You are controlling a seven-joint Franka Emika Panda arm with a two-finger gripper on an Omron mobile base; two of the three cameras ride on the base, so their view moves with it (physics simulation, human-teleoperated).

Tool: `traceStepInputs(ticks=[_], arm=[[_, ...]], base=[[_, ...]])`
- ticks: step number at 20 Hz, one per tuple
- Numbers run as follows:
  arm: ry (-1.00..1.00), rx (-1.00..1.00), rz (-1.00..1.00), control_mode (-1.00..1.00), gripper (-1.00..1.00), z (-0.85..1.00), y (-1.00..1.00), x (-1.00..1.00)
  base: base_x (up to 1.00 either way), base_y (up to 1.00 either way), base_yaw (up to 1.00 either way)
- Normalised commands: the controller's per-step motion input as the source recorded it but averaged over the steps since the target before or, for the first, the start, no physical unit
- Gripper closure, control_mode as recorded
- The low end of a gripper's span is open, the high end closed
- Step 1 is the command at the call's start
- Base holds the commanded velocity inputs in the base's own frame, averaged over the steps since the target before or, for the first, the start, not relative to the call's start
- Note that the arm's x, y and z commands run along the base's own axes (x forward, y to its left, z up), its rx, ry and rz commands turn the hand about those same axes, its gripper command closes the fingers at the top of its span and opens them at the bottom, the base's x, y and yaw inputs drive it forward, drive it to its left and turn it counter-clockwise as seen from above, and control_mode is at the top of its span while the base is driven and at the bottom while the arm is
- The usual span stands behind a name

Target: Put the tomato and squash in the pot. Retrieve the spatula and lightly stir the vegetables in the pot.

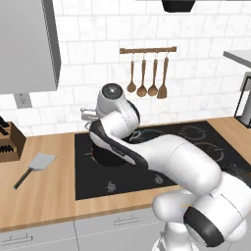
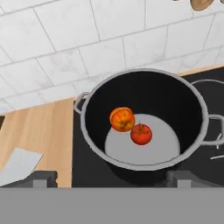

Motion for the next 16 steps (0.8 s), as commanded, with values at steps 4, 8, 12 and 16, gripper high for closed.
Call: traceStepInputs(ticks=[4, 8, 12, 16], arm=[[0.00, 0.11, -0.10, -1.00, -1.00, 0.02, 0.00, -0.85], [0.00, 0.07, -0.06, -1.00, -1.00, 0.00, 0.00, -0.79], [0.01, 0.13, -0.01, -1.00, -1.00, 0.00, 0.09, -0.40], [0.01, 0.22, 0.00, -1.00, -1.00, 0.00, 0.39, -0.03]], base=[[0.00, 0.00, 0.00], [0.00, 0.00, 0.00], [0.00, 0.00, 0.00], [0.00, 0.00, 0.00]])
